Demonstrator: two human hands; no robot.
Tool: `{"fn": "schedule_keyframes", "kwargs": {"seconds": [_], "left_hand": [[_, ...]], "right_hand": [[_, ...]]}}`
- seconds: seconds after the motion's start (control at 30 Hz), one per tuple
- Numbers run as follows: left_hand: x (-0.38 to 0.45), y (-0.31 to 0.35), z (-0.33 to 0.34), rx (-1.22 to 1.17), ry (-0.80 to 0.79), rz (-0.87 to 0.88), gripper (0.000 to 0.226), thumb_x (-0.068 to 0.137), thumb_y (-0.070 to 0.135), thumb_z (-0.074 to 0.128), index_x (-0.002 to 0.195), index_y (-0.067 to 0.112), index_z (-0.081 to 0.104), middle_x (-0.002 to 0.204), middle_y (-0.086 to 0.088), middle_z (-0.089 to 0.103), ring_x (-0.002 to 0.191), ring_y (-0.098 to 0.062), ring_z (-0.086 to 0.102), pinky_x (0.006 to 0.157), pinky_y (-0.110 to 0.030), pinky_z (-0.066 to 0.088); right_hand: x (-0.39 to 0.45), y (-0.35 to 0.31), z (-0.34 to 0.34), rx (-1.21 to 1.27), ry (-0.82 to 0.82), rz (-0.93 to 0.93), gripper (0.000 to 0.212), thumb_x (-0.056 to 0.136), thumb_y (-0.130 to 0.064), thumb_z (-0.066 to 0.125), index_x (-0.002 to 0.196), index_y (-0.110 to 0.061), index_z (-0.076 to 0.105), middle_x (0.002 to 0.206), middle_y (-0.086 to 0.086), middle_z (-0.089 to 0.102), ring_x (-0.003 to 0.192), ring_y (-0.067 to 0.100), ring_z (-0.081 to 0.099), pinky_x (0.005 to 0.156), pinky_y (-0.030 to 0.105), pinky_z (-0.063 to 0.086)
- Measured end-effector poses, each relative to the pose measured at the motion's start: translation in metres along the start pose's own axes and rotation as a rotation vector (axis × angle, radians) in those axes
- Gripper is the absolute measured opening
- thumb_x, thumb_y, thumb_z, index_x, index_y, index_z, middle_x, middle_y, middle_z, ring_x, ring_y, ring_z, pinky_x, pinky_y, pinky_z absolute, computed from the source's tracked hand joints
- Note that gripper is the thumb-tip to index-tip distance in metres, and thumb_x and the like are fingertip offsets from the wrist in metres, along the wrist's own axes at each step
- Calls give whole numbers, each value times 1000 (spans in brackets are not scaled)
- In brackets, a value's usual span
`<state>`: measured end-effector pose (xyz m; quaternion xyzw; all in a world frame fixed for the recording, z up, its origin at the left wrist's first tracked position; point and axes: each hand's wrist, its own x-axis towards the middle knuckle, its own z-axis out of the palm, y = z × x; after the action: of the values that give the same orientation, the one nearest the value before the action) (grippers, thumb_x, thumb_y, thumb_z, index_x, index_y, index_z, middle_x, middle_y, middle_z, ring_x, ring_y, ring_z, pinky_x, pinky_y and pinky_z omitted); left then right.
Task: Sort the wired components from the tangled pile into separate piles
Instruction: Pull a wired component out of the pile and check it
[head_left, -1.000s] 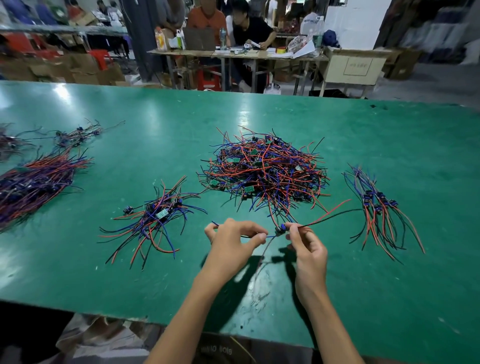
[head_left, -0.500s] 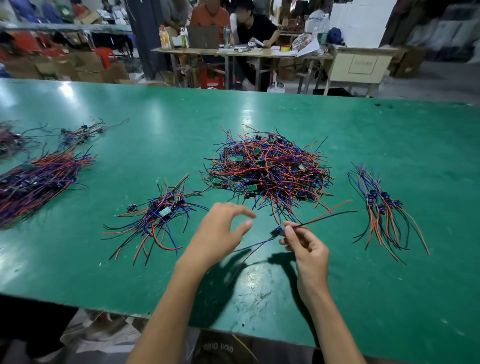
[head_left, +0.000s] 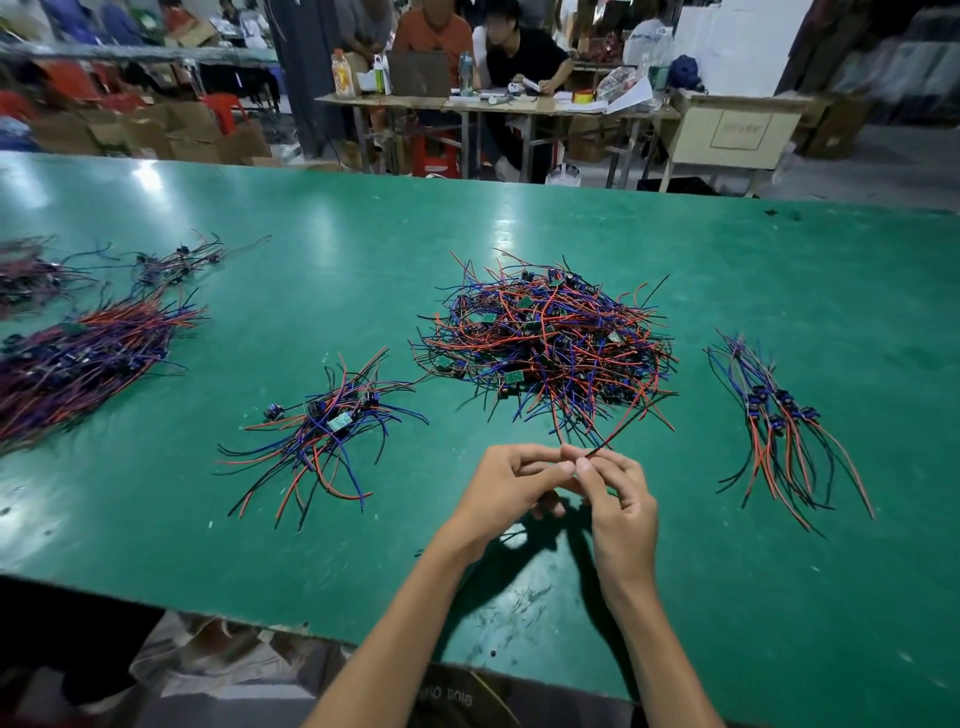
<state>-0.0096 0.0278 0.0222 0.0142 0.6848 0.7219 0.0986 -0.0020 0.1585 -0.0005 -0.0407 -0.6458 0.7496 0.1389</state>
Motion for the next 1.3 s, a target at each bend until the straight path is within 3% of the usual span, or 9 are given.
{"fn": "schedule_keyframes", "kwargs": {"seconds": [0.1, 0.2, 0.33, 0.5, 0.67, 0.87, 1.03, 1.17, 1.3], "left_hand": [[0, -5, 1, 40, 63, -13, 9, 94, 17, 71, 98, 12, 77, 84, -7, 78, 52, -9, 59, 47, -16, 39], [-1, -9, 7, 59, 75, -18, 7, 94, 15, 70, 91, 13, 76, 74, -3, 75, 50, -7, 57, 45, -13, 39], [-2, -11, 12, 71, 116, 15, 13, 94, 10, 66, 84, 14, 74, 69, -2, 74, 49, -7, 52, 51, -17, 43], [-2, -6, 11, 109, 122, 61, 17, 94, 8, 65, 78, 12, 71, 65, -3, 73, 48, -3, 52, 51, -17, 40], [-12, -13, 5, 233, 97, 54, 24, 91, 21, 66, 67, 23, 71, 72, -6, 74, 59, -14, 51, 61, -32, 42], [-22, -16, 3, 247, 24, -6, 15, 93, 17, 67, 79, 16, 69, 73, -4, 76, 57, -13, 56, 58, -28, 46], [-26, -4, -8, 50, 80, -39, 7, 94, 18, 70, 94, 13, 76, 86, -1, 77, 69, -9, 62, 59, -20, 50], [-8, 25, -3, -263, 186, -127, 16, 91, 33, 69, 98, 23, 80, 78, 13, 68, 68, -4, 56, 69, -20, 48], [11, 49, 4, -614, 242, -278, 26, 92, 38, 68, 73, 25, 80, 75, 10, 56, 56, -5, 38, 58, -20, 36]], "right_hand": [[0, 3, 0, -3, 0, 31, 16, 97, -1, 62, 101, -5, 77, 111, 3, 72, 89, 7, 70, 75, 21, 57], [2, 6, 1, -13, 8, 110, 19, 99, -3, 58, 98, -7, 77, 94, 6, 78, 77, 15, 70, 71, 29, 60], [9, 9, 8, -63, 36, 144, 25, 99, -7, 56, 89, -14, 78, 85, -3, 78, 71, 8, 71, 56, 18, 53], [25, 3, 17, -54, 82, 214, 28, 97, -11, 52, 84, -17, 76, 83, -3, 76, 42, 12, 50, 36, 19, 35], [50, -10, 6, -44, 131, 262, 28, 94, -17, 51, 88, -21, 78, 98, -10, 78, 57, 13, 54, 38, 21, 37], [71, -19, -17, 208, 260, 405, 21, 98, -19, 49, 100, -18, 70, 91, -1, 79, 54, 12, 58, 45, 22, 43], [69, -8, -42, 347, 107, 333, 30, 109, -30, 41, 120, -12, 62, 102, 11, 77, 72, 14, 71, 63, 22, 57], [44, 3, -29, -121, -108, 83, 14, 101, -17, 60, 106, -27, 68, 94, 2, 77, 73, 15, 70, 63, 22, 56], [22, 6, -8, -443, -365, -165, 20, 90, -23, 77, 104, -36, 71, 87, -11, 75, 72, 5, 68, 65, 25, 55]]}}
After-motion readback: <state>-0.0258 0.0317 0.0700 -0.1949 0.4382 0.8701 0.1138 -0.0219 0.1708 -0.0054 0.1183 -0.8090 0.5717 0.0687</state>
